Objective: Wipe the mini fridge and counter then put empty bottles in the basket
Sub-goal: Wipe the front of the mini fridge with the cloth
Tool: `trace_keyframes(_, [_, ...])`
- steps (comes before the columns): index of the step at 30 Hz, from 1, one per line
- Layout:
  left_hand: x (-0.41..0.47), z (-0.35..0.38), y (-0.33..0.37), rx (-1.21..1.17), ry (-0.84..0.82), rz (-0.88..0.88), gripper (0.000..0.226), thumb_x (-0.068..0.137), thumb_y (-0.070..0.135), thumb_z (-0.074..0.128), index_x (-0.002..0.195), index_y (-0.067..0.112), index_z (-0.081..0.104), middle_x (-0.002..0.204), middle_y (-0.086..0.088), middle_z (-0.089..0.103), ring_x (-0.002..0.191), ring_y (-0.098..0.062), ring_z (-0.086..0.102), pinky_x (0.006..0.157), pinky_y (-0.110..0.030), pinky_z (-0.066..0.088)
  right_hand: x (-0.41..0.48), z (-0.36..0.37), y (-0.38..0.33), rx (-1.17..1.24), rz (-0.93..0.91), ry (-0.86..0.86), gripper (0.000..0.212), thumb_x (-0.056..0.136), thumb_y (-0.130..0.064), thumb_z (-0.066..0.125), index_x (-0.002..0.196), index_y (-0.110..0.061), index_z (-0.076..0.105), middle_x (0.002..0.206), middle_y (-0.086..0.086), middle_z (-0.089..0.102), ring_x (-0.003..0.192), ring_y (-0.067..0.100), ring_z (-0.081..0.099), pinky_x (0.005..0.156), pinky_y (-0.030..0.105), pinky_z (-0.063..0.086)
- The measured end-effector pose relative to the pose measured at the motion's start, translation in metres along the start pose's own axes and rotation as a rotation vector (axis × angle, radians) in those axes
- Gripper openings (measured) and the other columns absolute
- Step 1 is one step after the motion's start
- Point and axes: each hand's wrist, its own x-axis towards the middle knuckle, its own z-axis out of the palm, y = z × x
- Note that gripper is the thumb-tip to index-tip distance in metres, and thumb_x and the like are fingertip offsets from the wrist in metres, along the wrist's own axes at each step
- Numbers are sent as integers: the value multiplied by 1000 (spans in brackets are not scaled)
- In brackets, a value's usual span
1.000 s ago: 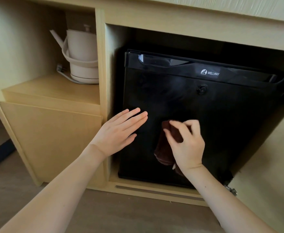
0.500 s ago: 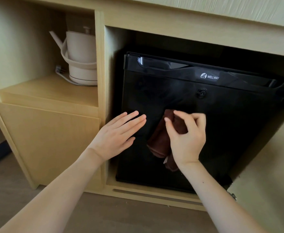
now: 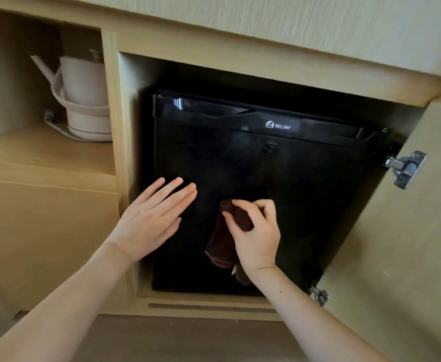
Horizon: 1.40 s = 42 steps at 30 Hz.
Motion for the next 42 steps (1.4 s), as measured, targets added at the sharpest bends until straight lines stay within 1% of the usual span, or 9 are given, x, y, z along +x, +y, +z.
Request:
trace_keyframes(7, [43,1,32,-17,83,31,61,95,28,48,152,12,35,158,-2,36,149,-24,25,125,-44,13,10,-38,24,5,97,104,30,79,-25,83,107,-28,72,101,-13,46,96,-5,56,81,5,45])
trace_keyframes(16, [85,21,77,-88,196,18,61,94,32,53,151,14,39,159,4,32,150,-20,24,124,-49,15,12,-93,73,-59,221,161,28,81,-27,81,106,-34,70,105,-20,46,97,-3,55,82,4,44])
trace_keyframes(22, [99,25,91,-116,228,33,61,93,32,54,150,15,41,157,3,36,149,-20,25,124,-48,15,26,-108,73,-33,312,292,26,79,-17,83,102,-20,72,100,-7,49,92,6,58,76,1,43])
trace_keyframes(26, [100,30,91,-112,245,33,62,94,34,53,151,16,39,158,4,34,151,-18,22,124,-48,14,68,-102,56,94,339,475,24,80,-23,82,100,-31,70,100,-14,48,90,3,57,78,3,43])
trace_keyframes(30, [99,34,90,-110,268,31,61,95,35,50,152,18,36,161,7,28,152,-16,18,125,-46,10,49,-89,59,76,441,535,25,86,-26,77,108,-23,66,104,-5,48,91,6,55,79,2,40])
trace_keyframes(33, [100,36,91,-128,286,30,60,95,35,50,152,19,38,161,8,27,152,-16,20,124,-47,12,7,-76,65,67,620,510,25,90,-29,71,110,-30,56,105,-10,45,90,3,53,76,5,40])
trace_keyframes(37, [97,37,93,-169,296,13,59,96,34,50,152,19,39,161,9,27,151,-17,22,124,-47,13,-12,-73,65,103,813,447,23,92,-30,67,110,-28,53,114,-1,44,101,16,53,81,21,42])
trace_keyframes(40, [98,39,92,-176,301,20,59,96,34,50,152,19,39,162,9,26,151,-17,23,124,-47,14,6,-79,59,161,846,495,23,89,-28,72,109,-26,59,115,0,49,98,13,54,74,11,41])
trace_keyframes(42, [97,41,90,-182,303,22,59,96,35,50,152,19,38,163,10,24,151,-17,23,124,-47,14,25,-86,53,186,754,514,24,86,-27,75,107,-26,64,111,-3,53,95,4,55,76,8,42])
